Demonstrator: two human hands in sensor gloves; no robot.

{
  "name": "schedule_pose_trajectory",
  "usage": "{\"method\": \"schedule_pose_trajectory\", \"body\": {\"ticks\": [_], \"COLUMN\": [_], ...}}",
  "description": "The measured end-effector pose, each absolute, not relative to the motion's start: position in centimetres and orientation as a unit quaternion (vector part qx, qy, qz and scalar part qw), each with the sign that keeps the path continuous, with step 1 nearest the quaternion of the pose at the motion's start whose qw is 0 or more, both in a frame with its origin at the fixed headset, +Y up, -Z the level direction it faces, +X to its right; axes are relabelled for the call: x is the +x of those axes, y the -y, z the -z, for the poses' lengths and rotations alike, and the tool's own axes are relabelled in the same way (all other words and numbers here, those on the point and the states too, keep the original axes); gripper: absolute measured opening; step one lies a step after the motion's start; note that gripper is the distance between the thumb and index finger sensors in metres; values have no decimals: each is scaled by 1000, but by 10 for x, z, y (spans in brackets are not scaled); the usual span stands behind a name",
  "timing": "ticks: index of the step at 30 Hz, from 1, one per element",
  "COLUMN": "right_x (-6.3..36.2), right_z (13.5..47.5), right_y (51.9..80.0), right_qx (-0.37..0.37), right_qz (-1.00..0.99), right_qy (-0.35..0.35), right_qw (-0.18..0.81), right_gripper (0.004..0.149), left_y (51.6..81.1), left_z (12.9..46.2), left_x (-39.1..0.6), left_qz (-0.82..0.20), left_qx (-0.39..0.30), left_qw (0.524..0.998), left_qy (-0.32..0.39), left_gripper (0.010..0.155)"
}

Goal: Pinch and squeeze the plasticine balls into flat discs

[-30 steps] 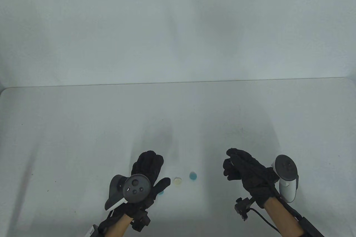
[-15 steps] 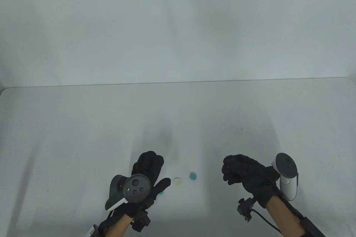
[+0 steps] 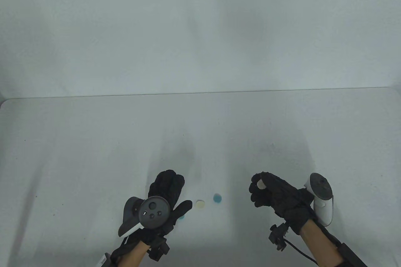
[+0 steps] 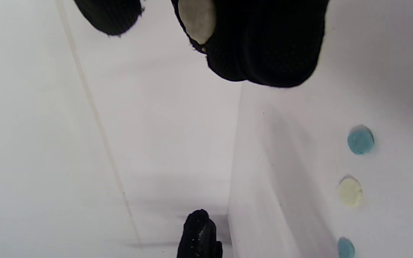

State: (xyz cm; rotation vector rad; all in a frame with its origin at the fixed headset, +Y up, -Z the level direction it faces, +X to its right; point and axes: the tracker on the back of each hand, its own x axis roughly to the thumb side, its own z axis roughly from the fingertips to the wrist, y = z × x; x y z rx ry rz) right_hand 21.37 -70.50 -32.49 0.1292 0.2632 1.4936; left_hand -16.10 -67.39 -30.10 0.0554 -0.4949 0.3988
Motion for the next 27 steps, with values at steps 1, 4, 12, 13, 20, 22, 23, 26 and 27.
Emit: {"method": "schedule_pose_trajectory", "body": {"ticks": [1,4,12,13,20,22,23,26,27], "right_x": [214,217,215,214,215,213,212,211,211], "right_z": [325,325,323,322,324,325,325,325,325], "right_y": [705,705,697,697,701,701,701,699,698], "right_qx": [48,36,35,40,74,87,94,99,100], "right_qz": [-680,-693,-716,-710,-667,-668,-664,-665,-668], "right_qy": [-110,-98,-69,-72,-116,-129,-137,-140,-143], "right_qw": [723,713,694,699,732,728,729,727,724], "right_gripper": [60,53,41,41,69,62,58,48,45], "left_y": [674,674,674,674,673,674,674,673,673], "left_z": [301,301,301,301,301,301,301,301,301], "left_x": [-161,-161,-160,-160,-161,-161,-161,-161,-161], "left_qz": [-194,-196,-194,-194,-195,-195,-194,-194,-196], "left_qx": [27,28,26,27,29,26,26,28,27], "left_qw": [950,949,950,950,950,950,950,950,950], "left_qy": [243,244,245,245,243,243,243,243,243], "left_gripper": [78,78,78,78,78,78,78,78,78]}}
